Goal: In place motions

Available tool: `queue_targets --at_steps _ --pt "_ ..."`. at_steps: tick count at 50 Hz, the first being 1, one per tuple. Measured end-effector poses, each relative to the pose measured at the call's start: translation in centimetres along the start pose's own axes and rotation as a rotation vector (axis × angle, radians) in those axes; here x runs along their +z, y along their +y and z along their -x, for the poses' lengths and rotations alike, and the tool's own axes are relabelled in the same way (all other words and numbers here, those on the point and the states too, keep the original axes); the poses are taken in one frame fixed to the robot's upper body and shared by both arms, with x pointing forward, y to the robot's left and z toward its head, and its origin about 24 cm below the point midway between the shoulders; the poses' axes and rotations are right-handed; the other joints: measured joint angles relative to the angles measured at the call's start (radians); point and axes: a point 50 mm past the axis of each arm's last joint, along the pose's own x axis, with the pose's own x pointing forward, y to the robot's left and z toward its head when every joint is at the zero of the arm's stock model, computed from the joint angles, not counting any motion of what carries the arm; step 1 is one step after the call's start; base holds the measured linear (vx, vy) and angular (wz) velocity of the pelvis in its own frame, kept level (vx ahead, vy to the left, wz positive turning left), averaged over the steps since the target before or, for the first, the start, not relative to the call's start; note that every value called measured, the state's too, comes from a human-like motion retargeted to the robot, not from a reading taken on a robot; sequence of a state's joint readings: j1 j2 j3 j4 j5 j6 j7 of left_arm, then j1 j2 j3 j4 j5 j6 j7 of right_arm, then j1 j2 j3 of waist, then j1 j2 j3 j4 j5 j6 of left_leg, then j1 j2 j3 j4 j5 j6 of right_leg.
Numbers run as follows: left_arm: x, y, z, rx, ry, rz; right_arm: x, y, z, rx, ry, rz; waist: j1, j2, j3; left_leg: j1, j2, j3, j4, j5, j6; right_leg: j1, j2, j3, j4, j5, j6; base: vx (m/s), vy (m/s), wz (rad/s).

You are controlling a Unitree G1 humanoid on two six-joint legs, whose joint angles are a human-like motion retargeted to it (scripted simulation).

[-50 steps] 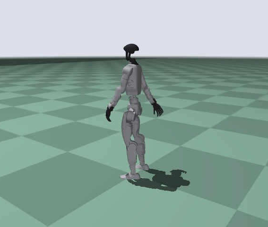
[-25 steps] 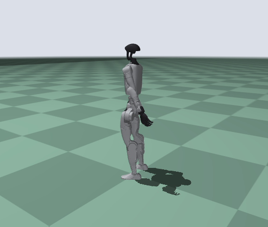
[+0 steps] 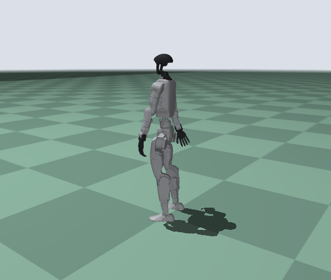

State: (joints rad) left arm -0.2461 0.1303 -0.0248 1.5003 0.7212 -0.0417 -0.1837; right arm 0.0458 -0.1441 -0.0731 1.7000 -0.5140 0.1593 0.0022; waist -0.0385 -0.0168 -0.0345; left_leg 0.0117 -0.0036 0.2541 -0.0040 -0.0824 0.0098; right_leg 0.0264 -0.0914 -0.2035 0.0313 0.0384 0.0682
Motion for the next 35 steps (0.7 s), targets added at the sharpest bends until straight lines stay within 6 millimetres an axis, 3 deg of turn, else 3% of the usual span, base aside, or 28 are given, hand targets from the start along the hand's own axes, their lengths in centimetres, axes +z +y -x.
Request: queue_targets --at_steps 3,5,7,11,13,15,17,19,22,24,27,30,32,35 --pt "8.1 4.0 1.3 0.045 -0.293 -0.009 -8.8 1.8 -0.5 0.094 0.281 -0.080 0.005 0.007 -0.005 -0.013 0.000 -0.010 0.005 0.000 0.004 -0.008 0.001 0.008 -0.003 0.001 0.002 -0.02 0.07 -0.10" --pt "12.8 6.0 3.0 0.066 -0.476 0.000 -13.1 3.0 -0.1 0.142 0.393 -0.133 0.012 0.012 -0.002 -0.020 0.001 -0.010 0.008 0.000 0.007 -0.013 0.002 0.018 -0.004 0.001 0.003 -0.05 0.07 -0.19" --pt "16.1 7.3 4.8 0.086 -0.623 0.007 -15.8 4.3 0.4 0.156 0.450 -0.193 0.010 0.016 0.003 -0.023 0.001 -0.011 0.009 0.000 0.008 -0.016 0.003 0.021 -0.003 0.000 0.004 0.00 0.00 0.00" --pt "19.1 8.1 6.9 0.051 -0.812 0.076 -18.7 6.2 1.2 0.164 0.531 -0.340 0.008 0.021 0.011 -0.023 0.001 -0.011 0.010 0.001 0.008 -0.017 0.002 0.027 -0.002 0.000 0.003 0.00 0.00 0.00" --pt "19.0 7.2 6.8 -0.005 -0.855 0.137 -18.8 6.3 1.3 0.157 0.550 -0.405 0.014 0.024 0.011 -0.024 0.000 -0.010 0.010 0.000 0.008 -0.020 0.001 0.030 -0.002 0.001 0.003 0.00 0.00 0.00" --pt "17.8 5.6 5.6 -0.061 -0.823 0.199 -17.6 5.8 0.9 0.131 0.525 -0.429 0.023 0.027 0.010 -0.024 -0.002 -0.009 0.009 -0.001 0.008 -0.024 0.000 0.033 -0.001 0.003 0.002 0.00 0.00 0.00" --pt "14.9 3.5 3.6 -0.097 -0.702 0.241 -14.6 4.6 0.1 0.081 0.435 -0.387 0.029 0.030 0.005 -0.023 -0.003 -0.007 0.007 -0.002 0.008 -0.027 -0.001 0.032 0.000 0.003 0.002 0.00 0.00 0.00" --pt "10.5 0.8 1.5 -0.111 -0.526 0.268 -10.2 2.7 -0.5 0.018 0.305 -0.295 0.028 0.033 -0.001 -0.020 -0.003 -0.006 0.003 -0.004 0.009 -0.030 0.000 0.029 0.001 0.003 0.001 0.00 0.00 0.00" --pt "1.6 -4.5 -0.4 -0.108 -0.171 0.294 -1.6 -0.4 -0.2 -0.063 0.045 -0.120 0.022 0.038 -0.009 -0.007 -0.001 -0.005 -0.001 -0.009 0.008 -0.031 0.007 0.036 0.003 0.007 -0.001 0.01 -0.01 -0.08" --pt "-5.1 -8.4 0.0 -0.094 0.107 0.305 5.3 -2.0 1.3 -0.092 -0.176 -0.009 0.019 0.043 -0.010 0.006 0.005 0.007 -0.005 -0.015 0.007 -0.035 0.015 0.054 0.007 0.012 -0.003 0.03 -0.02 -0.41" --pt "-14.9 -15.0 4.1 -0.105 0.530 0.331 15.4 -2.6 5.7 -0.127 -0.537 0.128 0.025 0.049 -0.008 0.027 0.017 0.044 -0.012 -0.028 0.003 -0.049 0.029 0.095 0.014 0.019 -0.004 0.05 -0.02 -0.62" --pt "-21.5 -21.9 10.5 -0.186 0.888 0.415 23.2 -2.2 12.0 -0.158 -0.864 0.224 0.031 0.049 -0.002 0.045 0.032 0.077 -0.017 -0.039 -0.004 -0.058 0.044 0.126 0.018 0.026 -0.006 0.05 -0.02 -0.51" --pt "-24.0 -25.2 14.4 -0.228 1.031 0.474 26.6 -1.8 16.1 -0.165 -1.031 0.278 0.036 0.048 0.000 0.052 0.043 0.093 -0.019 -0.043 -0.009 -0.063 0.052 0.142 0.021 0.028 -0.004 0.04 0.00 -0.35" --pt "-25.6 -28.3 18.4 -0.231 1.144 0.519 29.5 -1.6 21.2 -0.217 -1.239 0.367 0.046 0.047 0.002 0.054 0.056 0.104 -0.019 -0.047 -0.015 -0.069 0.062 0.153 0.023 0.031 -0.002 0.01 0.00 -0.08"
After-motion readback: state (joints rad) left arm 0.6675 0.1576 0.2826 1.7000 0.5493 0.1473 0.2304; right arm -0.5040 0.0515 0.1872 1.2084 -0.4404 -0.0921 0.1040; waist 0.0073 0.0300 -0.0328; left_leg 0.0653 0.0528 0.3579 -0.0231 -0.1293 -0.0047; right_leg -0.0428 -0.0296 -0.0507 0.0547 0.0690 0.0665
